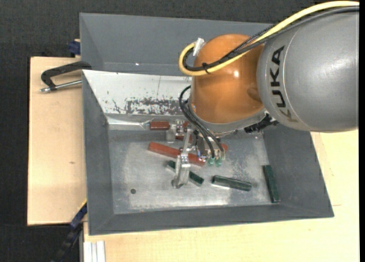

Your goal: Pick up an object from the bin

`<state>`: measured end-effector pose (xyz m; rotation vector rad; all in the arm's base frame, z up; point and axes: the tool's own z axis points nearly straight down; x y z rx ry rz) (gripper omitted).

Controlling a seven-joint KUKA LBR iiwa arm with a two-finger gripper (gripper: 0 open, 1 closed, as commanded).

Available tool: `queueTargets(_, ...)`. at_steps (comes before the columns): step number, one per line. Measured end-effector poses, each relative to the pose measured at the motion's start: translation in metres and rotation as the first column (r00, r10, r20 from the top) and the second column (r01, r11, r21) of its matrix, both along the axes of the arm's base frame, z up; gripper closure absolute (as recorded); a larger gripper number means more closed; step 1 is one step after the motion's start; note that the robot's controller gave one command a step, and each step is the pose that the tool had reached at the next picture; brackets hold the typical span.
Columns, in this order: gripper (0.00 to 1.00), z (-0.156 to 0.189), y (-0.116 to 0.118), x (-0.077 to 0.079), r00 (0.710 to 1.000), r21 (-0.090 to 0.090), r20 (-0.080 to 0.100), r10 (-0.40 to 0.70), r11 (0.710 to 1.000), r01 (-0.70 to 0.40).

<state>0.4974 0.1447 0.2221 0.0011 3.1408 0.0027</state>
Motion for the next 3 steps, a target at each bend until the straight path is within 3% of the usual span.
queueTargets(1,0.0,0.0,0.0,0.0,1.0,0.0,0.0,0.0,1.0,0.0)
queueTargets(2,0.0,-0.06,-0.022,0.019,0.999,0.001,0.006,0.037,0.999,-0.037)
queueTargets(3,1.0,-0.129,-0.032,0.08,1.0,0.001,0.005,-0.007,1.0,0.007)
